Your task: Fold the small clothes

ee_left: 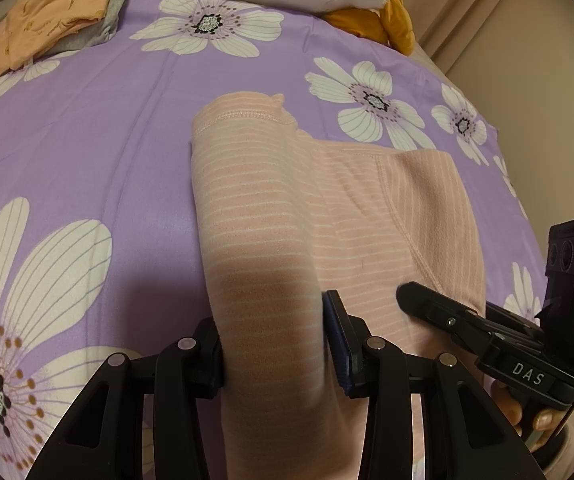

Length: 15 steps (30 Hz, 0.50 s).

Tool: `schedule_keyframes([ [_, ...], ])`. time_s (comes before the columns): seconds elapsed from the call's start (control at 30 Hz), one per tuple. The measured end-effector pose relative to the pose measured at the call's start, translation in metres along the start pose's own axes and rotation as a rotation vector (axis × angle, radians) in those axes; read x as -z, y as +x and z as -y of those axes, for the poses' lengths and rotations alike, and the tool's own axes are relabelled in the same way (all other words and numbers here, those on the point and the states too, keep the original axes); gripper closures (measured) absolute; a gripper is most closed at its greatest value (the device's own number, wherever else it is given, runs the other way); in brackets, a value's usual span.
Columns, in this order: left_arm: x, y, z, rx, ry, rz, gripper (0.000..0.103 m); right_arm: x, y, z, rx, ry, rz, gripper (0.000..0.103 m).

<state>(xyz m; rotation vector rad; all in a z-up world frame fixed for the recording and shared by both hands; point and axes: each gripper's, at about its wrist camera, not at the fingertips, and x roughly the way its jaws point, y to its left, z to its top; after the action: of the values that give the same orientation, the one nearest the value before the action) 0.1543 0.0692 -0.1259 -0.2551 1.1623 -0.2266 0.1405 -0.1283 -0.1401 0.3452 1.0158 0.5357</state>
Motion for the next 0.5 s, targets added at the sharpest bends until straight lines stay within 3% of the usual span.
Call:
schedule_keyframes([
  [0.5, -0.0003, -0.0001, 0.0002, -0.001, 0.0, 0.001, 0.063, -0.0009, 0.0001, -0.0006, -0.001, 0.001, -0.001, 0.067],
])
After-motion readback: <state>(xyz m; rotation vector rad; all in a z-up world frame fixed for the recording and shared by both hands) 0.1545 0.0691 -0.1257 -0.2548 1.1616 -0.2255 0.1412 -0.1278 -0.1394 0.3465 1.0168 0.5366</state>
